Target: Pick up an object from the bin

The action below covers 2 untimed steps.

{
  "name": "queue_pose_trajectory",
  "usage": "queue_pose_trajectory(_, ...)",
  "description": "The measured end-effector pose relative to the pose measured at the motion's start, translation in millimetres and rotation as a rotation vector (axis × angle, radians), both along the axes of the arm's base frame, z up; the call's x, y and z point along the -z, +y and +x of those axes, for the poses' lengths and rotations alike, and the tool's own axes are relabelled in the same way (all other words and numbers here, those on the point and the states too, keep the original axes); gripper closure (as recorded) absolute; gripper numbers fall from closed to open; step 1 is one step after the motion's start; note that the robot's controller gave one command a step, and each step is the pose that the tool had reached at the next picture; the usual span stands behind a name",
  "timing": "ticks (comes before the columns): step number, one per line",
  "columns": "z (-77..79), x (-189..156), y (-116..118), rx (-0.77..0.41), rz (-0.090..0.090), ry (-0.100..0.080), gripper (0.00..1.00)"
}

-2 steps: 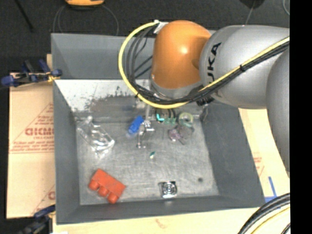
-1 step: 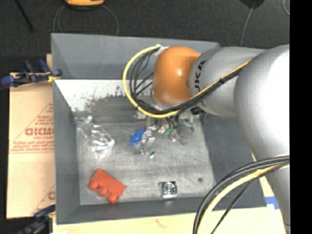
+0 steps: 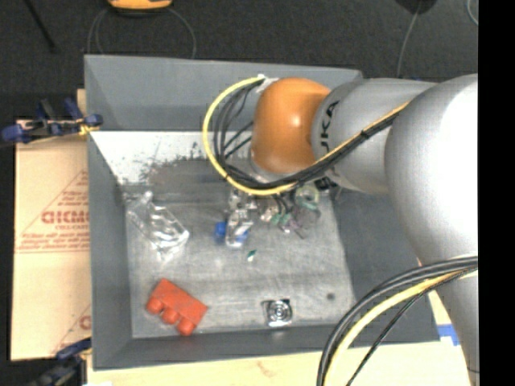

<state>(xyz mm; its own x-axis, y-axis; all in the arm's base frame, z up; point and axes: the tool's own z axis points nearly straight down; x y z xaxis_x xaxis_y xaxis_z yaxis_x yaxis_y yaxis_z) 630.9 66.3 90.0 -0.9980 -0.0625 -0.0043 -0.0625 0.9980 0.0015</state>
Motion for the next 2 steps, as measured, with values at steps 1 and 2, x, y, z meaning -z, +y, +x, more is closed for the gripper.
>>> queue_pose_trajectory(1,-24.7,-127.2,-14.1,-0.206,-0.003,-0.007,1.00)
queue_pose_trajectory(2,26.9,-239.2,-44.4,-0.304,-0.006,-0.012,1.00)
